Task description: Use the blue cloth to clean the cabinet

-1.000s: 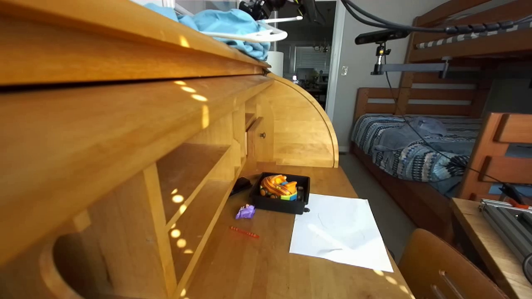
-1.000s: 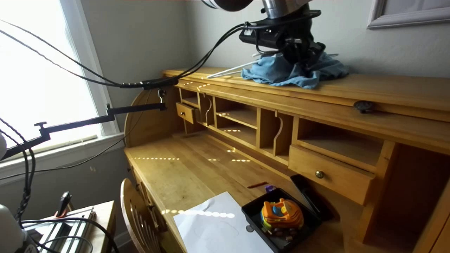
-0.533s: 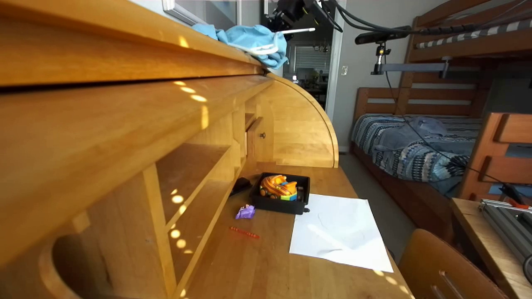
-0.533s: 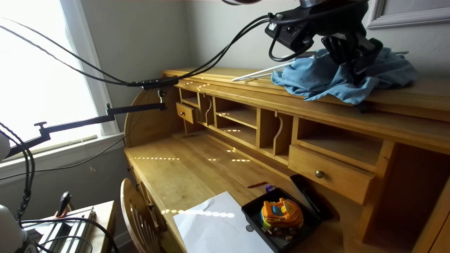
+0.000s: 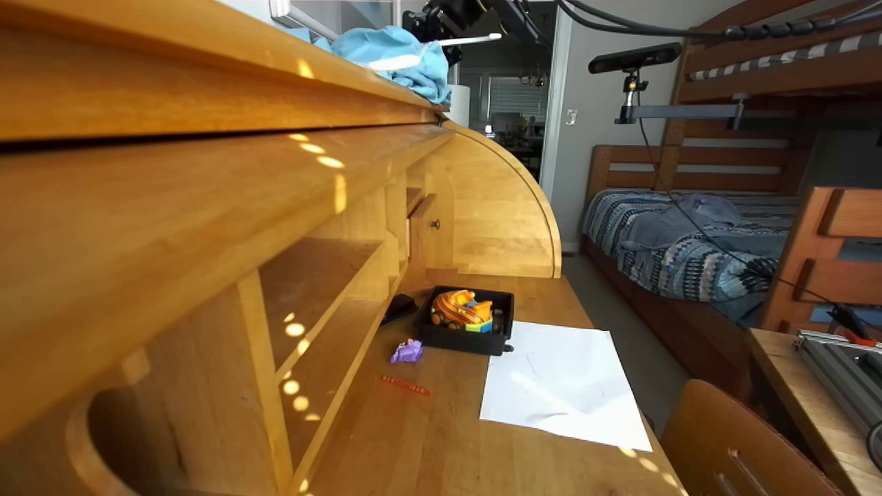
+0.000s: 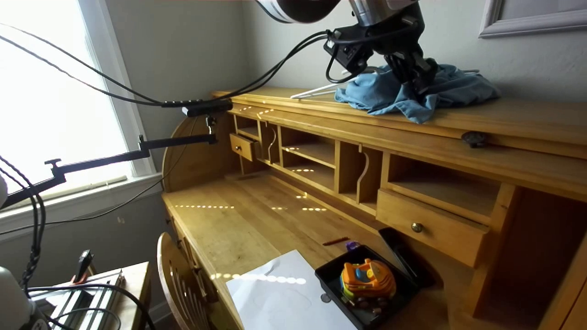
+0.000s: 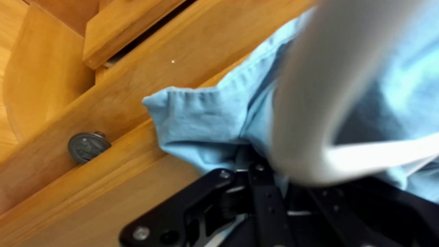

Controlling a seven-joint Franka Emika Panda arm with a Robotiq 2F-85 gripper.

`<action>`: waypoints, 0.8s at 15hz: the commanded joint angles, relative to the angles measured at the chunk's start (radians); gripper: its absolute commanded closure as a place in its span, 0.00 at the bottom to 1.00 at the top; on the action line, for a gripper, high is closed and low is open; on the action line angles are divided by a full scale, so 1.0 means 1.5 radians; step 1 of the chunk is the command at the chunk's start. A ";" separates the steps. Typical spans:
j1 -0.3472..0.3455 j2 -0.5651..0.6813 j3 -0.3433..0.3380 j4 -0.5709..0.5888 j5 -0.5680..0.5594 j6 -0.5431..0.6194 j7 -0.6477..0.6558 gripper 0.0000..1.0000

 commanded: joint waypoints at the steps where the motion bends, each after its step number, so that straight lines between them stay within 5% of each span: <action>1: 0.005 -0.009 0.001 -0.008 -0.022 0.015 0.037 0.80; 2: 0.003 -0.011 0.000 -0.006 -0.018 0.016 0.039 0.67; 7: -0.011 -0.053 -0.019 -0.017 -0.026 0.055 0.060 0.34; 10: -0.024 -0.097 -0.034 -0.026 -0.027 0.095 0.078 0.28; 12: -0.031 -0.138 -0.027 -0.036 0.039 0.073 0.018 0.32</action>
